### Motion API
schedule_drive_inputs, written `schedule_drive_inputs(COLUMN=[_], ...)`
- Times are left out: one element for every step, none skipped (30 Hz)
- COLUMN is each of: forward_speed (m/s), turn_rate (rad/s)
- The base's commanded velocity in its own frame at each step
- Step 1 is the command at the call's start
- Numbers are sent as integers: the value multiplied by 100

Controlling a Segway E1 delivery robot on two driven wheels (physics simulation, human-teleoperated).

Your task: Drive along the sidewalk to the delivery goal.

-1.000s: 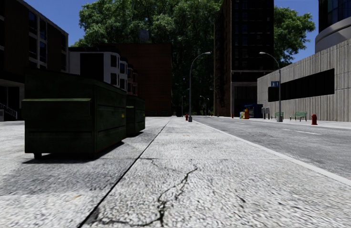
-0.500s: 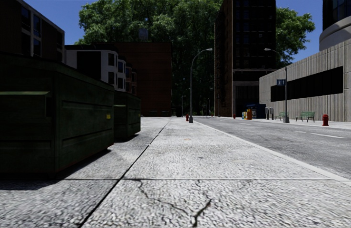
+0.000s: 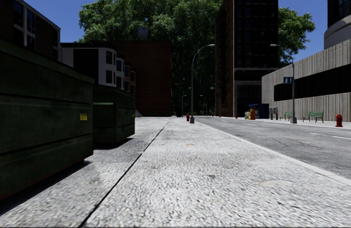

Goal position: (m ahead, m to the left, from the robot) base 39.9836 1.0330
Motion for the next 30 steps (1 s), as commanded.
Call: schedule_drive_inputs(forward_speed=[200,200,200,200,200,200,200,200,200,200,200,200,200,200,200,200,200,200,200,200,200,200,200,200,200,200,200,200,200,200], turn_rate=[0,0,0,0,0,0,0,0,0,0,0,0,0,0,0,0,0,0,0,0,0,0,0,0,0,0,0,0,0,0])
